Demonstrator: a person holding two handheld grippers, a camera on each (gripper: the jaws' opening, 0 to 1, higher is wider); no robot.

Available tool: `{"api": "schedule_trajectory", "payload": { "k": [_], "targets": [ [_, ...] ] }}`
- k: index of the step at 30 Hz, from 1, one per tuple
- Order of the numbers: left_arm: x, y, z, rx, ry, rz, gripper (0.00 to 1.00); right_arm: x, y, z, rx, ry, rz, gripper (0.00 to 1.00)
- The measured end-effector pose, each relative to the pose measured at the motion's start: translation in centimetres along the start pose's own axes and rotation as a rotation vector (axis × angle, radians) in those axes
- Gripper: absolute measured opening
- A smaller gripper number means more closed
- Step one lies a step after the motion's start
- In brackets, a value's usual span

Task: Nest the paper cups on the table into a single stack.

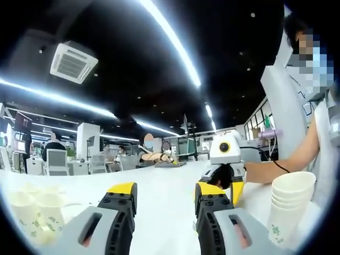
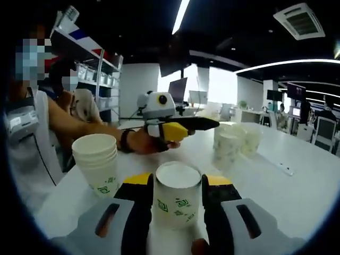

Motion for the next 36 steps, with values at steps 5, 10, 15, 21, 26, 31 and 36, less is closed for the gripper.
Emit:
{"api": "schedule_trajectory", "payload": {
  "k": [5,10,15,21,26,31,36],
  "targets": [
    [0.6,0.2,0.5,0.043,-0.082,-0.062,0.55,0.4,-0.7,0.7,0.022,-0.006,-0.028,0.37],
    [2.3,0.5,0.7,0.068,-0.146,-0.168,0.62,1.6,-2.2,2.9,0.126,0.021,-0.084,0.37],
    [4.1,1.3,-0.2,0.029,-0.167,-0.239,0.69,1.7,-3.4,5.2,0.251,0.058,-0.076,0.37],
    [5.6,1.7,-1.4,-0.028,-0.238,-0.293,0.81,1.2,-3.2,6.5,0.330,0.055,-0.051,0.36],
    [6.9,1.9,-2.0,-0.062,-0.232,-0.319,0.81,0.8,-2.6,7.3,0.384,0.068,-0.025,0.37],
    [7.0,1.7,-2.0,-0.061,-0.204,-0.309,0.67,0.6,-2.4,8.0,0.458,0.102,0.004,0.37],
    [7.0,1.1,-1.5,-0.044,-0.189,-0.300,0.55,0.7,-2.9,7.5,0.459,0.104,-0.009,0.37]
  ]
}}
Point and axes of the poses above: the point that each gripper's makers call its tool centre point, and the gripper's own axes: y roughly forward along the fingers, x roughly to its right, z roughly out of its top, the point moved 3 cm from there along -y, roughly backward along the fingers, and after that the axes turned 2 degrees about -z, right-handed, at the moved point
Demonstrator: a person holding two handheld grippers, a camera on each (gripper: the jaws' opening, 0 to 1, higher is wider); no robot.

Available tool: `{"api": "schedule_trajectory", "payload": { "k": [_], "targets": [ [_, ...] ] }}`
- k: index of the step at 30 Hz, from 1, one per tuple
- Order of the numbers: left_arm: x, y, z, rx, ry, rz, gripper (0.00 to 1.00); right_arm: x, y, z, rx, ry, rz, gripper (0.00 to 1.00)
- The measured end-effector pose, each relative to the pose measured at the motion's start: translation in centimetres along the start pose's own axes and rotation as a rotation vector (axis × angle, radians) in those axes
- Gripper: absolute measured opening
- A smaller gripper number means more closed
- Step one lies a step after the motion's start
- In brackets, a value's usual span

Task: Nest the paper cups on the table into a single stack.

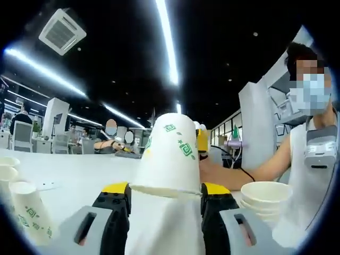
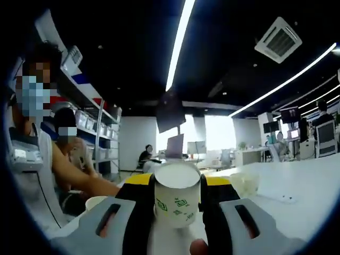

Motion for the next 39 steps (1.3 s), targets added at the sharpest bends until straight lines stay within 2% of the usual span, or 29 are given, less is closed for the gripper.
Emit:
{"api": "schedule_trajectory", "payload": {
  "k": [7,11,13,15,19,21,23,32,39],
  "targets": [
    [-1.0,-1.0,1.5,0.069,-0.025,0.022,0.55,0.7,-1.1,-1.0,-0.061,-0.019,-0.003,0.37],
    [-2.3,-1.3,1.7,0.080,-0.033,0.043,0.55,1.2,-2.0,-3.6,-0.215,-0.065,0.006,0.37],
    [-3.5,-1.4,1.1,0.047,-0.050,0.077,0.55,1.8,-2.4,-5.0,-0.282,-0.084,-0.009,0.37],
    [-4.7,-1.4,-0.3,-0.028,-0.059,0.124,0.56,2.5,-2.6,-6.5,-0.344,-0.081,-0.021,0.36],
    [-4.5,-0.9,-1.5,-0.092,-0.042,0.127,0.56,2.9,-3.0,-9.0,-0.464,-0.094,-0.019,0.38],
    [-4.5,-0.7,-2.0,-0.120,-0.037,0.131,0.56,2.5,-3.0,-9.9,-0.492,-0.097,-0.001,0.45],
    [-4.2,-0.7,-2.1,-0.123,-0.034,0.130,0.56,2.6,-3.1,-10.0,-0.489,-0.091,-0.003,0.50],
    [-3.6,-0.9,-1.8,-0.107,-0.034,0.132,0.56,3.2,-3.3,-8.3,-0.455,-0.136,-0.056,0.51],
    [-3.5,-1.0,-1.5,-0.094,-0.029,0.133,0.56,3.6,-3.1,-8.0,-0.444,-0.151,-0.073,0.52]
  ]
}}
Point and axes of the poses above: the point that each gripper's makers call its tool centre point, and the gripper's own axes: y roughly forward along the fingers, x roughly to its right, z roughly out of its top, the point moved 3 cm from there along -y, roughly backward along the fingers, and after that the axes turned 2 degrees about -z, right-handed, at the moved point
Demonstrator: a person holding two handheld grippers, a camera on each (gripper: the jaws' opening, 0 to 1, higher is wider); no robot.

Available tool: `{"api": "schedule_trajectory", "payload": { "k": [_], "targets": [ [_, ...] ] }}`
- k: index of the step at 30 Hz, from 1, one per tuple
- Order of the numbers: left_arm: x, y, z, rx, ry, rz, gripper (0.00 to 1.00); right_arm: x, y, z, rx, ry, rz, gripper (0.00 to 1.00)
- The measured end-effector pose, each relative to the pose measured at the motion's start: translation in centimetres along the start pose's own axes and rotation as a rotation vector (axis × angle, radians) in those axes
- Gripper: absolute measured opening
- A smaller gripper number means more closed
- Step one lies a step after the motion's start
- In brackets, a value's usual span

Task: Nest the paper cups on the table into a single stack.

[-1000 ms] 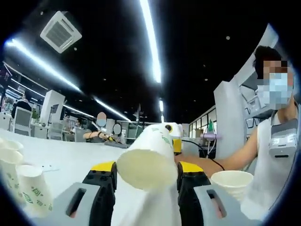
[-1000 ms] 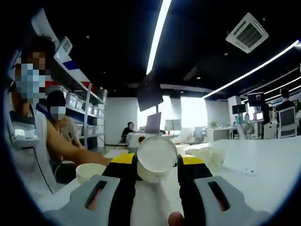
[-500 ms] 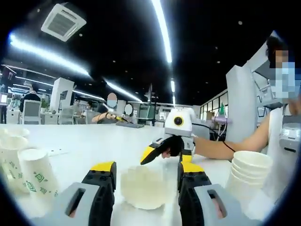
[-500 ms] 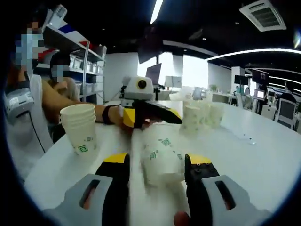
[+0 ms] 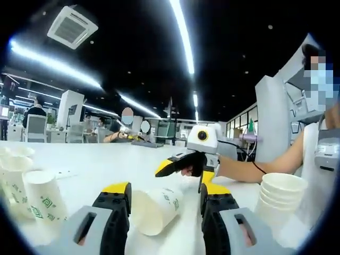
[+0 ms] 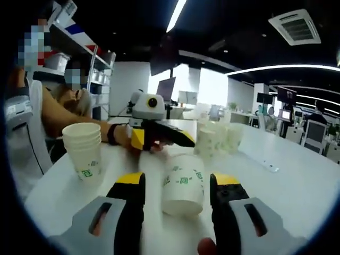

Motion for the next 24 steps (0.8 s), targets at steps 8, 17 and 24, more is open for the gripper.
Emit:
{"api": "schedule_trajectory", "payload": {
  "k": [8,17,24],
  "targets": [
    [-0.5,-0.1,0.6,0.023,-0.002,0.009,0.55,-0.1,-0.1,0.5,0.017,-0.002,-0.017,0.52],
    [-0.8,-0.2,1.1,0.034,0.021,0.020,0.54,-0.3,0.2,0.4,0.018,0.004,-0.007,0.52],
    [-1.0,-0.7,1.5,0.056,0.033,0.044,0.53,0.1,0.7,0.7,0.029,0.023,-0.016,0.53]
  ]
}}
Point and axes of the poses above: the point that each gripper's makers call its tool centre point, and the gripper's own axes: y roughly forward along the fingers, x roughly to its right, z roughly out of its top, the point moved 3 cm from there along -y, roughly backward along the fingers, and after that the axes turned 2 degrees about -z, right-handed, at the moved point
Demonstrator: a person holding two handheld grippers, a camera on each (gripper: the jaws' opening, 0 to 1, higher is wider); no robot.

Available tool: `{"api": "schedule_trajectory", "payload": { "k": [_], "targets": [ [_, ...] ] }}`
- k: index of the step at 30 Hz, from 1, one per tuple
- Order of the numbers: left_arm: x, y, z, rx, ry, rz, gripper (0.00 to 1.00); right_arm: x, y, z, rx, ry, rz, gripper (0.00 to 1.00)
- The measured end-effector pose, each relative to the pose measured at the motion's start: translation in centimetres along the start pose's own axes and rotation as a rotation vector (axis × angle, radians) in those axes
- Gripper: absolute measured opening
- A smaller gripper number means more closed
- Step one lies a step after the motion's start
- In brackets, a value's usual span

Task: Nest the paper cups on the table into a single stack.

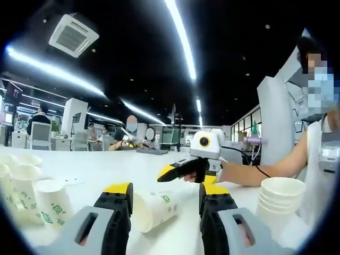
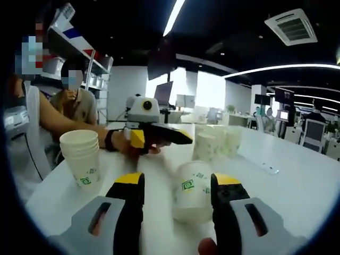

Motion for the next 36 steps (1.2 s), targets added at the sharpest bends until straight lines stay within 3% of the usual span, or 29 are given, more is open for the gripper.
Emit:
{"api": "schedule_trajectory", "payload": {
  "k": [7,13,17,22,25,36],
  "targets": [
    [-0.4,-0.2,0.3,0.012,0.016,0.016,0.53,-0.7,0.5,0.2,-0.039,-0.048,0.012,0.55],
    [-0.6,-0.6,0.7,0.029,0.018,0.028,0.53,1.3,0.9,0.4,-0.085,-0.079,-0.048,0.55],
    [-0.2,-0.7,0.8,0.043,0.012,0.037,0.53,2.3,1.3,0.4,-0.119,-0.054,-0.061,0.55],
    [0.3,-0.6,0.7,0.040,0.018,0.030,0.53,3.0,2.0,-0.8,-0.238,-0.050,-0.065,0.55],
    [0.3,-0.8,0.6,0.044,0.006,0.041,0.53,3.5,3.2,-0.8,-0.245,-0.024,-0.060,0.55],
    [-0.1,-0.9,1.1,0.074,-0.006,0.049,0.52,1.9,5.1,-1.2,-0.325,-0.011,-0.020,0.58]
  ]
}}
Point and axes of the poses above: the point that each gripper's makers call its tool centre point, and the gripper's own axes: y roughly forward along the fingers, x roughly to its right, z roughly out of its top, the point moved 3 cm from there along -y, roughly backward along the fingers, and after that the axes turned 2 degrees about -z, right-handed, at the moved point
